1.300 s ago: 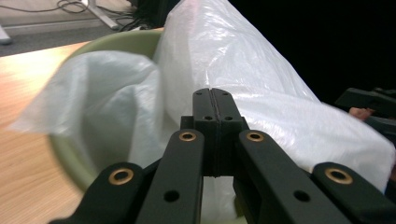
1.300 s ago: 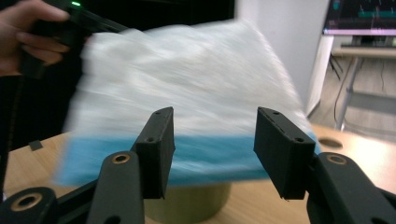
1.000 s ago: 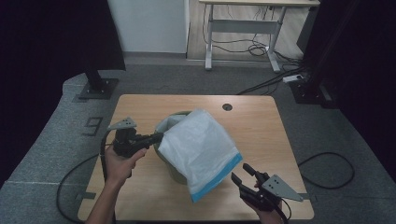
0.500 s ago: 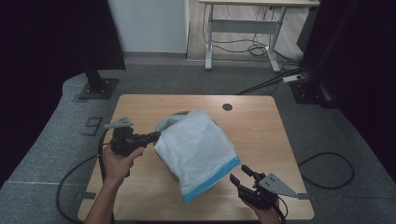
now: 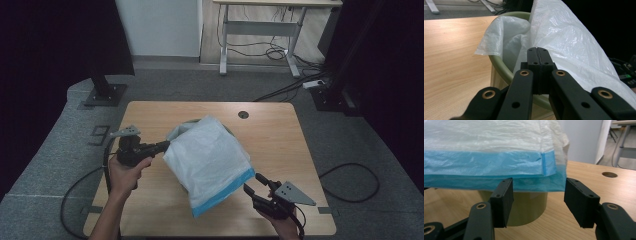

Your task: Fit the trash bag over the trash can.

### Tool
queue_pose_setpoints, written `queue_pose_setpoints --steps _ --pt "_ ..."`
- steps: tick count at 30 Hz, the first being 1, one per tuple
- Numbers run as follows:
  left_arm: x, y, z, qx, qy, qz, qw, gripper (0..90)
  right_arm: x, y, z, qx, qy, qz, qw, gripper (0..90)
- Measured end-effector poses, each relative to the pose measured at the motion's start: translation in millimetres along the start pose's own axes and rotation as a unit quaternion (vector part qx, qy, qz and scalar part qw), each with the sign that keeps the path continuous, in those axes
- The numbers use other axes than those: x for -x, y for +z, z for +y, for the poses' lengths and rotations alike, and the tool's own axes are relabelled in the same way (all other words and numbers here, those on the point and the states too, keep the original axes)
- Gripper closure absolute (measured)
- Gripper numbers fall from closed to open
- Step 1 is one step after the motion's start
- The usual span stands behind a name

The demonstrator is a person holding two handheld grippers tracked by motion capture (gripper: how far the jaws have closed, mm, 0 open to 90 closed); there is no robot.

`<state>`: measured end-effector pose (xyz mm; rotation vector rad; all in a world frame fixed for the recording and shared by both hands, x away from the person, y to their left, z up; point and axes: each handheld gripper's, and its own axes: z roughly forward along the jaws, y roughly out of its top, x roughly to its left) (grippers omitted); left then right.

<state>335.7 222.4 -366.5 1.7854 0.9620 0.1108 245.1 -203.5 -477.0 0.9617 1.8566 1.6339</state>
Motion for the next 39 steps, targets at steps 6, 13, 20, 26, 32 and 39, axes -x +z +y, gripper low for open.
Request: queue_pose_setpoints --steps 6,13,20,26,32,39 --pt "-1.3 1.1 -1.2 0.001 -0.004 -0.002 1.0 89.5 -5.6 3.3 -0.4 0.007 -0.006 0.025 0.9996 40.1" --pt "-0.4 1.8 -1.3 0.001 -0.005 -0.002 1.0 89.5 -23.6 5.4 3.5 0.022 -0.02 0.051 0.9983 40.1" --pt "1.8 1.8 -1.1 0.003 -0.004 -0.004 1.0 89.5 -37.8 6.0 11.3 0.038 -0.022 0.065 0.9969 39.9" --pt "5.3 3.0 0.7 0.005 -0.002 -0.003 1.0 89.5 -36.9 2.5 18.6 0.048 -0.017 0.057 0.9971 40.4" --pt "13.9 10.0 7.1 0.004 0.005 -0.003 1.0 89.4 -31.2 -5.2 28.2 0.044 -0.003 0.02 0.9988 53.7" --pt "20.9 19.9 11.3 -0.002 0.011 -0.003 0.9999 89.4 -24.1 -11.7 31.2 0.03 0.001 0.004 0.9995 81.9"
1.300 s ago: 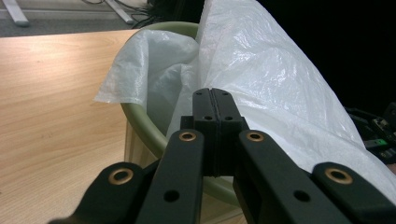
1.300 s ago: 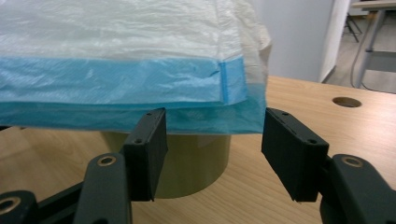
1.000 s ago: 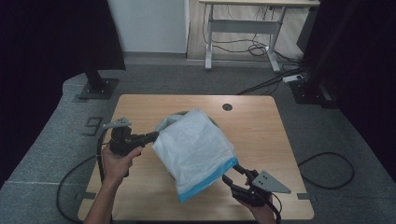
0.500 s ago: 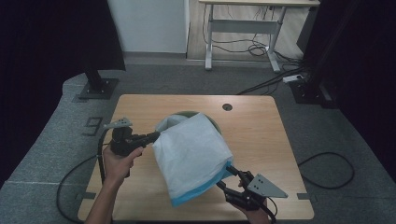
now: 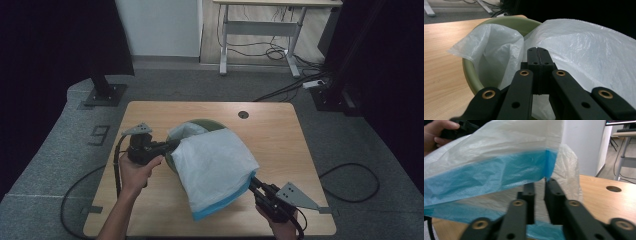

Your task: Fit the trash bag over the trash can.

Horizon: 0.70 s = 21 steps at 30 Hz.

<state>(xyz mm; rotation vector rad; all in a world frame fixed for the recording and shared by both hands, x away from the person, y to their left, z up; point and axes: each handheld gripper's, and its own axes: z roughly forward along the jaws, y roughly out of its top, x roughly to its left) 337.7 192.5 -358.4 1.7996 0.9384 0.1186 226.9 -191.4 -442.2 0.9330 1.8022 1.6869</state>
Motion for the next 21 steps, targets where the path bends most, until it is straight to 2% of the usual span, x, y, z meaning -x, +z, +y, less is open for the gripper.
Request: queue_pose_setpoints --steps 3,8,9,10,16,19,21 --pt "-0.6 1.0 0.3 0.0 -0.002 0.002 1.0 89.4 4.1 -1.9 -0.8 -0.002 0.007 -0.005 1.0 88.8" --pt "-2.4 2.6 1.4 -0.001 -0.008 0.009 0.9999 89.4 11.2 -4.4 -2.4 -0.006 0.018 -0.008 0.9998 88.9" --pt "-2.7 3.1 1.7 -0.001 -0.009 0.013 0.9999 89.4 11.6 -5.1 -2.9 -0.007 0.019 -0.008 0.9998 87.4" --pt "-3.0 3.8 2.0 0.0 -0.01 0.015 0.9998 89.5 11.5 -5.8 -3.6 -0.007 0.019 -0.009 0.9998 80.7" --pt "-2.7 8.6 2.4 0.001 -0.012 0.021 0.9997 89.5 8.8 -14.8 -12.2 -0.019 0.009 -0.015 0.9997 59.8" --pt "-2.3 8.6 2.0 0.002 -0.013 0.022 0.9997 89.5 10.8 -22.0 -15.3 -0.023 0.005 -0.02 0.9995 52.4" --pt "-2.4 8.0 1.8 0.002 -0.012 0.022 0.9997 89.5 14.8 -27.7 -17.2 -0.027 0.008 -0.022 0.9994 52.4"
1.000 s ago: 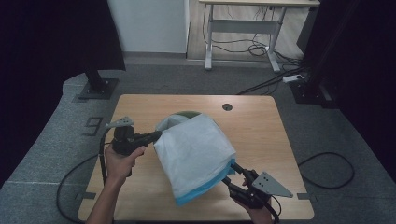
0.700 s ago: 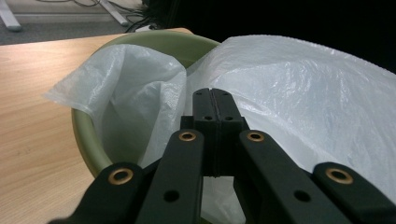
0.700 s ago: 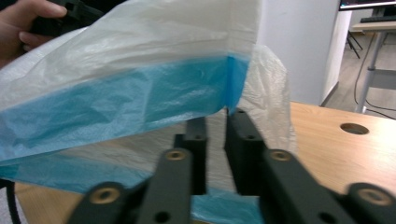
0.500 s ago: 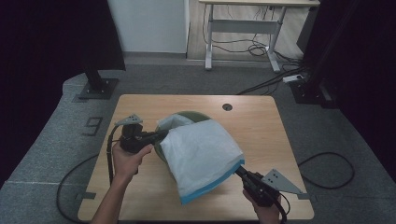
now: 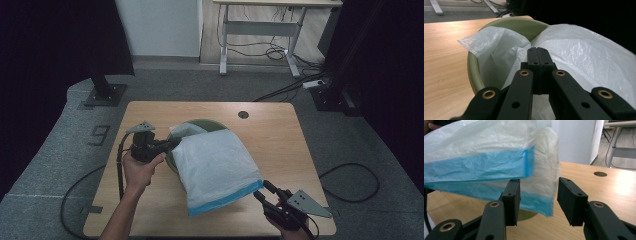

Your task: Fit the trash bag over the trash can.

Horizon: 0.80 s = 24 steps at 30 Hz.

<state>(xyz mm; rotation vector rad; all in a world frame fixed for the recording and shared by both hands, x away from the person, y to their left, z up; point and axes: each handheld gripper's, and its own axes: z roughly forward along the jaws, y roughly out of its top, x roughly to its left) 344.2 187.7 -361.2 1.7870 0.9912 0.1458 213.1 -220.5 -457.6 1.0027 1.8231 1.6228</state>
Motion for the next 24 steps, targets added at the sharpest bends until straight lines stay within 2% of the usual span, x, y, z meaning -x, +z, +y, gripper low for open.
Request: queue_pose_setpoints --steps 4,10,14,18,24 --pt "0.4 0.3 -0.2 0.0 0.0 0.001 1.0 89.5 7.2 -10.0 -3.2 0.0 0.007 -0.001 1.0 52.1" --pt "1.9 1.3 -0.2 0.001 0.0 0.004 1.0 89.5 7.1 -13.9 0.4 0.006 0.01 0.005 0.9999 51.3" --pt "1.4 0.2 -0.3 0.001 0.0 0.006 1.0 89.5 9.3 -16.2 1.1 -0.003 0.008 -0.007 0.9999 51.3" --pt "1.3 1.0 -0.7 0.001 0.0 0.005 1.0 89.5 15.5 -20.9 -2.5 -0.001 0.02 -0.015 0.9997 51.1" --pt "2.0 2.8 -1.7 0.0 -0.001 0.004 1.0 89.5 10.4 -16.5 0.5 0.001 0.017 -0.002 0.9999 48.3"
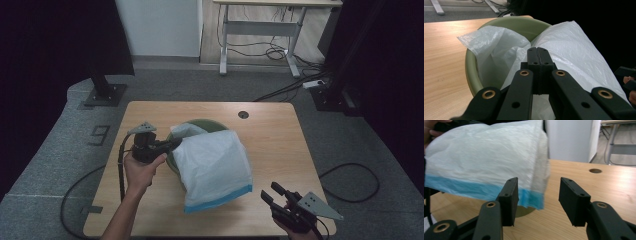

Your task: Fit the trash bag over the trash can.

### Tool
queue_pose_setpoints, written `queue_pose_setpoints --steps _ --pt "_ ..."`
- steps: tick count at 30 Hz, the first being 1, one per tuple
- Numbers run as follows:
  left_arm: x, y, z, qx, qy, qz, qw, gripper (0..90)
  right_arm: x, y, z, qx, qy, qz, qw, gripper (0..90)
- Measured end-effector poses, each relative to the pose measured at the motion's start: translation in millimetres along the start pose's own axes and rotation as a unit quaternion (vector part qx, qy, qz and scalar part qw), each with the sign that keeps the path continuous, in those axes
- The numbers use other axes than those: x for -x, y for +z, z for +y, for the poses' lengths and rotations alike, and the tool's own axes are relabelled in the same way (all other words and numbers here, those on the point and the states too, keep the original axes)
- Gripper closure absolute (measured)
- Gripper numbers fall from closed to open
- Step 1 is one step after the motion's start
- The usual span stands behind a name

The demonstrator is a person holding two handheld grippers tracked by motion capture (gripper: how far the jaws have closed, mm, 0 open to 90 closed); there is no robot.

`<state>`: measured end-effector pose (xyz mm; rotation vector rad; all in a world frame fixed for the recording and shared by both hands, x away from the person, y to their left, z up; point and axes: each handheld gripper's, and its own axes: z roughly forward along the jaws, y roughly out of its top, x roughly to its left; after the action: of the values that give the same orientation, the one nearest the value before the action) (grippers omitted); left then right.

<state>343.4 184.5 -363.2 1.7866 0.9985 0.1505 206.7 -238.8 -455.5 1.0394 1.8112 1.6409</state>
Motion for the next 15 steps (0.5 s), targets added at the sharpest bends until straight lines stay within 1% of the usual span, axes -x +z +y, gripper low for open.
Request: queue_pose_setpoints --steps 5,10,15 --pt "-1.1 -0.5 -0.5 0.0 -0.002 0.0 1.0 89.5 -7.0 18.7 -0.8 -0.008 -0.001 0.017 0.9998 46.9" --pt "-2.4 -2.0 -1.3 0.001 -0.002 0.0 1.0 89.5 -8.1 39.4 -7.0 -0.024 0.012 0.03 0.9992 46.7" --pt "-5.2 -2.7 -3.1 0.004 -0.007 0.001 1.0 89.5 -10.8 52.3 -11.6 -0.034 0.014 0.036 0.9987 46.1"
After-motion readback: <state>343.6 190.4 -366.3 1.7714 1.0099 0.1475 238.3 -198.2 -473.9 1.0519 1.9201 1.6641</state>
